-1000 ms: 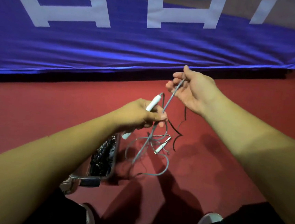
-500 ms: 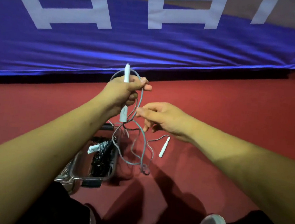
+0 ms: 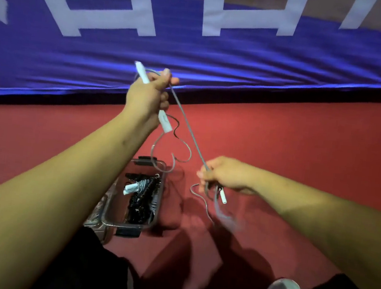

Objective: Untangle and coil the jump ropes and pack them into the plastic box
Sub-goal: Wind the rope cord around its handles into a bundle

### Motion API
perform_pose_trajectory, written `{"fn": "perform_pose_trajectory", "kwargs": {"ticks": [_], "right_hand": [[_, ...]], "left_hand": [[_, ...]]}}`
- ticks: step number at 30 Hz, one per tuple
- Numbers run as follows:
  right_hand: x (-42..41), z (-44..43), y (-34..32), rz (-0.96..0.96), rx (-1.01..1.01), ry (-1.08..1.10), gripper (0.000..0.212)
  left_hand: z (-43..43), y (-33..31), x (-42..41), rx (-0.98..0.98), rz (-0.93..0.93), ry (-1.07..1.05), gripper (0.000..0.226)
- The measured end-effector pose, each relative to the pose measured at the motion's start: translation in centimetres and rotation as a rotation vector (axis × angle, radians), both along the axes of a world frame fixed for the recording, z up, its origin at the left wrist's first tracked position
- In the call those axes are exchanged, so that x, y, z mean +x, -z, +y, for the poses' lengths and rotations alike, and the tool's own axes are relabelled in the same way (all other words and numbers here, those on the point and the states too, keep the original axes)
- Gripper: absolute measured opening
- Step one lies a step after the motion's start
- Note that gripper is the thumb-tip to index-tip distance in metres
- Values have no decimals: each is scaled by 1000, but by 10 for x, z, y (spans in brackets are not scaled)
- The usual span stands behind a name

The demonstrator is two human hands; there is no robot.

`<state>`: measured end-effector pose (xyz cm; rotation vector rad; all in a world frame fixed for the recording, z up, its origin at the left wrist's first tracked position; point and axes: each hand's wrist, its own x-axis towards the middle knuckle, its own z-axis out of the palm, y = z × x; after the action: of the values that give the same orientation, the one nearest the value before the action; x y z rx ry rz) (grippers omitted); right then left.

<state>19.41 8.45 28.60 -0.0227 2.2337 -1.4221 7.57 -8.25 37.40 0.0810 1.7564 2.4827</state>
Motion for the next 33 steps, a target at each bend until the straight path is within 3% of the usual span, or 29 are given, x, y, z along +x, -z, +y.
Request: {"fn": "perform_pose_trajectory", "kwargs": {"ticks": [3, 6, 8, 10, 13, 16, 19, 22, 24, 25, 29, 31, 33], "right_hand": [[2, -3, 0, 23, 41, 63, 34], [-10, -2, -25, 81, -144, 312, 37], [-13, 0, -41, 144, -164, 305, 37], [-14, 0, -53, 200, -107, 249, 37], [-16, -1, -61, 186, -34, 188, 33], [-16, -3, -60, 176, 25, 160, 29], [-14, 3, -51, 64, 77, 154, 24], [-5, 20, -34, -192, 190, 27, 18], [2, 31, -24, -253, 278, -49, 19], [2, 36, -21, -233, 229, -7, 21], [-9, 37, -38, -107, -232, 336, 26], [-11, 29, -50, -109, -322, 319, 27], [-8, 17, -56, -82, -287, 230, 28]], "left_hand": [[-16, 6, -15, -87, -85, -61, 27], [-16, 21, -3, -377, -326, 157, 42], [-3, 28, 14, -524, -450, 283, 53], [9, 30, 29, -583, -478, 361, 57], [27, 28, 47, -518, -372, 539, 42], [35, 26, 53, -447, -260, 405, 23], [28, 22, 31, -382, -147, 178, 20], [-9, 20, -8, -225, -171, -4, 24], [-36, 31, -26, -243, -223, -93, 28], [-45, 38, -30, -308, -265, -93, 33], [-46, 43, -19, -586, -520, 267, 61], [-33, 32, -3, -584, -561, 491, 61], [-12, 26, 21, -584, -527, 644, 58]]}}
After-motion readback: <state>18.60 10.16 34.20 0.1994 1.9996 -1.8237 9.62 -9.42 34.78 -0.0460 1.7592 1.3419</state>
